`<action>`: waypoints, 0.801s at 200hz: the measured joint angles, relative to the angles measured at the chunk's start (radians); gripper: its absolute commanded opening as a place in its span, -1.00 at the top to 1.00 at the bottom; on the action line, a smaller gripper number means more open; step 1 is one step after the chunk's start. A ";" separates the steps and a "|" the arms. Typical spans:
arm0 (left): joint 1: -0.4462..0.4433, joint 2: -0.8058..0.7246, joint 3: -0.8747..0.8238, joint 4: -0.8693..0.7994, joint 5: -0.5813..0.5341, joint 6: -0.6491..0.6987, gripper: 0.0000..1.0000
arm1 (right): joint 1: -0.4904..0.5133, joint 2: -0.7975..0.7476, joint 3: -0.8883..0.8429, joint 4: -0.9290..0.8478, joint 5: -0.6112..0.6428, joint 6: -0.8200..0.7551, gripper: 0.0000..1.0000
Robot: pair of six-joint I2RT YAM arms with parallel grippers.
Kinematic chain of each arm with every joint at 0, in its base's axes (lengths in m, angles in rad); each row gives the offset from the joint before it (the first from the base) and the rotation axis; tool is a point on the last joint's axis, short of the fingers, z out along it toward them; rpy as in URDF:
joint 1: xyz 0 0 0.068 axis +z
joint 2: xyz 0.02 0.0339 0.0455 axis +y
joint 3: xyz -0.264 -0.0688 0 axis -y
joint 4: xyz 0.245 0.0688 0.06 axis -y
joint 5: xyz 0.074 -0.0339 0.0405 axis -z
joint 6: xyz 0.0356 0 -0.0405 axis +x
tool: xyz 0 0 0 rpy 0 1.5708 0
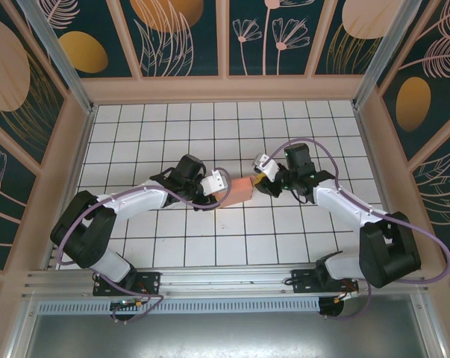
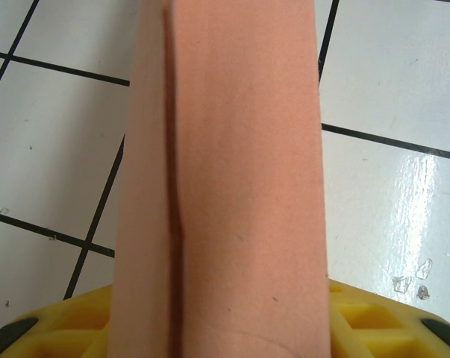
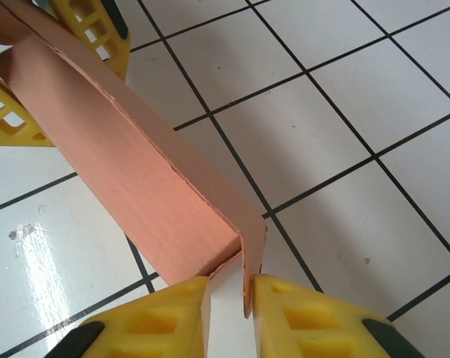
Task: Fold the paper box
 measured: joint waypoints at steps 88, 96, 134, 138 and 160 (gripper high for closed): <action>0.000 0.006 0.006 -0.003 0.007 0.001 0.06 | -0.006 0.022 0.012 0.008 -0.013 0.025 0.52; 0.000 0.006 0.006 -0.003 0.007 0.001 0.06 | -0.006 0.022 0.012 0.012 -0.013 0.027 0.47; 0.000 0.008 0.007 -0.003 0.008 0.002 0.06 | -0.006 0.021 0.012 0.030 -0.009 0.039 0.50; 0.000 0.008 0.007 -0.003 0.008 0.003 0.06 | -0.006 0.021 0.012 0.031 -0.009 0.043 0.54; 0.000 0.009 0.007 -0.003 0.010 0.003 0.06 | -0.006 0.021 0.012 0.039 -0.010 0.055 0.80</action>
